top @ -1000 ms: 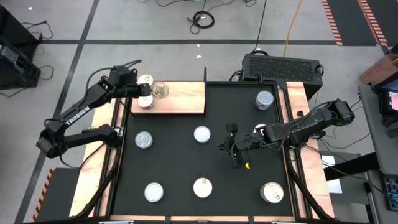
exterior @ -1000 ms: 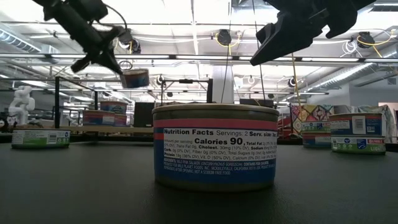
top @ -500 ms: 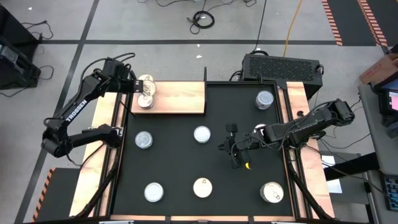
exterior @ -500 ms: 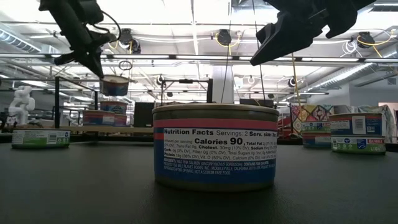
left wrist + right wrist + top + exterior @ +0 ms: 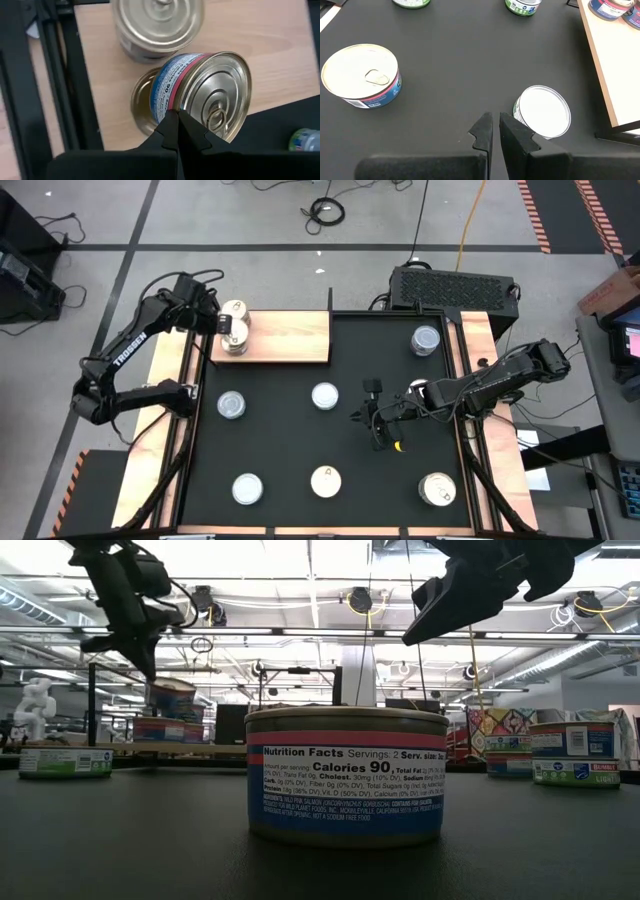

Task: Stack canned seafood by type on shelf
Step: Stack the blue tuna can on top of the blue tuna can on the shelf

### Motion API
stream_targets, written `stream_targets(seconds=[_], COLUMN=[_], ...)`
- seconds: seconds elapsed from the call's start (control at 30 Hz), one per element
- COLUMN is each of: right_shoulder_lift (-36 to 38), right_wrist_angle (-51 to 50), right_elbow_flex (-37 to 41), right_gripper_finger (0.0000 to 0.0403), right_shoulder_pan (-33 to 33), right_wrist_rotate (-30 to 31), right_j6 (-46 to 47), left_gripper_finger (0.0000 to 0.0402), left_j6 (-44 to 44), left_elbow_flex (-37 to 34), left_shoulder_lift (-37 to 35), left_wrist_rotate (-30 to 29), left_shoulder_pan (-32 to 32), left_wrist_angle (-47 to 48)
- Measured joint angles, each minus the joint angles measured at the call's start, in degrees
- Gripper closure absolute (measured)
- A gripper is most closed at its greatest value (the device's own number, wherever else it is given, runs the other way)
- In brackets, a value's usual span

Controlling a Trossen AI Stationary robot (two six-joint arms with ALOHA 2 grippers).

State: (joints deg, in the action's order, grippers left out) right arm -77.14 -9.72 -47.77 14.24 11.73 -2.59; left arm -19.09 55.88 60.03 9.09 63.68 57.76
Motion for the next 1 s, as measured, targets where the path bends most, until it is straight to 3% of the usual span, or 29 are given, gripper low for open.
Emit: stream_targets(seconds=[0.23, 0.43, 1.0], right_shoulder_lift=[0.0, 0.0, 0.0], right_wrist_angle=[0.0, 0.0, 0.0], right_elbow_flex=[0.0, 0.0, 0.0], right_gripper_finger=[0.0376, 0.0376, 0.0376], right_shoulder_pan=[0.0, 0.0, 0.0], right_wrist_rotate=[0.0, 0.0, 0.0], right_j6=[0.0, 0.0, 0.0], left_gripper_finger=[0.0401, 0.0401, 0.0394], left_j6=[-0.1, -0.1, 0.0], left_elbow_flex=[0.0, 0.0, -0.8], left_shoulder_lift=[0.0, 0.0, 2.6], left_wrist_rotate=[-1.4, -6.4, -6.1], left_shoulder_pan=[-0.3, -1.6, -2.7], left_wrist_angle=[0.3, 3.2, 2.1])
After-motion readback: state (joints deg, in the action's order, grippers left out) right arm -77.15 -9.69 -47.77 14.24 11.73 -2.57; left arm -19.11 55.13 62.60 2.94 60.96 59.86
